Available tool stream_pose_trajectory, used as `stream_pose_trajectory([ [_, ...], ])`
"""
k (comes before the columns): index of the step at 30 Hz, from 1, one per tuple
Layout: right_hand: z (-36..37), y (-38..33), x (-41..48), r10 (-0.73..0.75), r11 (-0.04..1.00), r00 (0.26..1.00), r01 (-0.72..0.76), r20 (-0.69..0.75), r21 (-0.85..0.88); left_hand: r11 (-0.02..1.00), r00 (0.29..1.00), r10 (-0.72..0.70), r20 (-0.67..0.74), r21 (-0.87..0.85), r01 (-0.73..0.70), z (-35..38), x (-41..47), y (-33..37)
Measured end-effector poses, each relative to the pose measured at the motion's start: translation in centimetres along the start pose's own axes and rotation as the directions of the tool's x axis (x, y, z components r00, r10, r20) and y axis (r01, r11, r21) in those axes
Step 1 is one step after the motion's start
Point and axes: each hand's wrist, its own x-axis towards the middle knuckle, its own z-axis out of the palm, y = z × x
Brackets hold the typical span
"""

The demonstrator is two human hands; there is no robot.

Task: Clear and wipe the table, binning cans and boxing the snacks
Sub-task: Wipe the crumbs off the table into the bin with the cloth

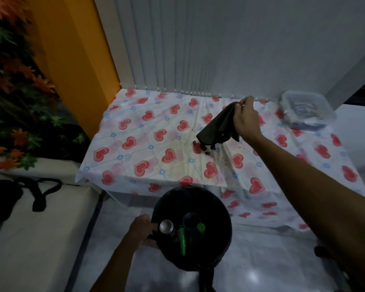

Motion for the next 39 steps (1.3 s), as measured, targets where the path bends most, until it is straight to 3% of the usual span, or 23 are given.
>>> stream_pose_trajectory([
  [12, 6.8, 7.4, 11.5, 0.015, 0.999, 0.984, -0.006, 0.177, -0.053, 0.993, 0.993, -0.115, 0.036, 0.019, 0.114, 0.7, 2.6, 6.3],
  [18, 11.2, 10.0, 11.9, -0.073, 0.983, 0.909, 0.134, 0.41, -0.123, 0.986, 0.984, -0.164, 0.063, 0.013, 0.164, 0.8, 3.8, 6.3],
  [21, 13.5, 11.5, 11.8, -0.086, 0.916, 0.842, 0.277, 0.532, -0.29, 0.988, 0.985, -0.157, 0.076, 0.016, 0.156, 1.0, 4.5, 6.2],
  [23, 14.8, 11.9, 11.8, -0.042, 0.806, 0.859, 0.331, 0.51, -0.491, 0.988, 0.986, -0.152, 0.071, 0.011, 0.151, 1.0, 5.1, 6.3],
  [25, 15.6, 11.8, 12.0, -0.056, 0.769, 0.891, 0.326, 0.45, -0.549, 0.989, 0.987, -0.146, 0.066, 0.006, 0.146, 1.0, 5.6, 6.4],
  [27, 16.4, 11.8, 12.3, -0.075, 0.808, 0.904, 0.303, 0.421, -0.506, 0.99, 0.988, -0.142, 0.067, 0.006, 0.142, 1.0, 6.2, 6.4],
  [30, 17.7, 13.1, 12.2, -0.066, 0.856, 0.865, 0.305, 0.498, -0.417, 0.99, 0.987, -0.14, 0.073, -0.005, 0.141, 0.9, 6.6, 6.4],
  [33, 18.5, 13.9, 10.9, -0.063, 0.814, 0.824, 0.369, 0.563, -0.449, 0.991, 0.989, -0.124, 0.077, -0.032, 0.126, 1.2, 6.9, 6.6],
  [39, 17.8, 13.5, 8.3, -0.111, 0.806, 0.83, 0.397, 0.546, -0.44, 0.993, 0.99, -0.097, 0.102, -0.059, 0.104, 1.2, 7.3, 7.1],
])
